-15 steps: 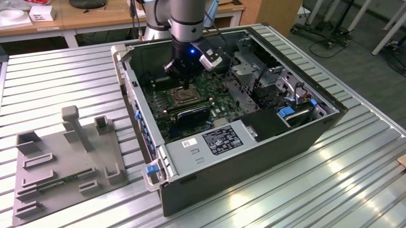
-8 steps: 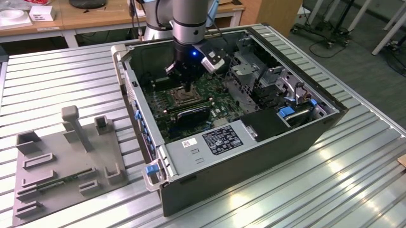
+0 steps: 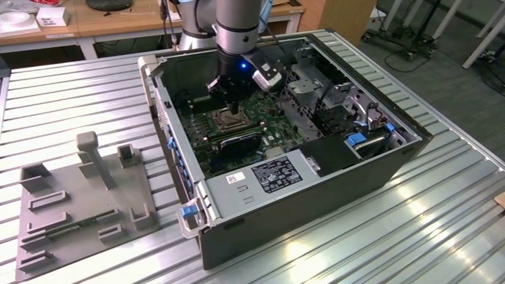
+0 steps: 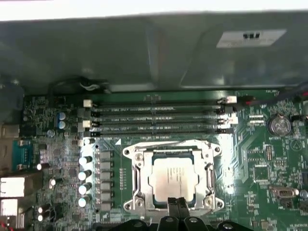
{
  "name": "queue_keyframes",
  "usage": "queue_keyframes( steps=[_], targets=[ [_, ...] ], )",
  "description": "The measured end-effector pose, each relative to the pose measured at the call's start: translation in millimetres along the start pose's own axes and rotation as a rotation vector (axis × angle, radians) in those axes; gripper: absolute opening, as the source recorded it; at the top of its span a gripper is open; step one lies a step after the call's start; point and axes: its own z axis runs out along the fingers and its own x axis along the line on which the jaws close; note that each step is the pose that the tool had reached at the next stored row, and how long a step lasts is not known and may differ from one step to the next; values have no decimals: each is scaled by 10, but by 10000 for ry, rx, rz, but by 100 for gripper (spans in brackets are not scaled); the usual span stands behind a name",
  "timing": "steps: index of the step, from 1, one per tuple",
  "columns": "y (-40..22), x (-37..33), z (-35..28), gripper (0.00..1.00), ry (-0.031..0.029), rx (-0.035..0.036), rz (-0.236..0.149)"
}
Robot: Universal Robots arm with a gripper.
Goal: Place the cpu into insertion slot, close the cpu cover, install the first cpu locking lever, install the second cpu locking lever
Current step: 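Install the second cpu locking lever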
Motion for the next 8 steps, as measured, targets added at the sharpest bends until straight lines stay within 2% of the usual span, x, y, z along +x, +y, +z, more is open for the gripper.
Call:
queue_keyframes(
  steps=[8],
  targets=[
    [-102, -6, -48, 11, -1, 0, 0]
  ],
)
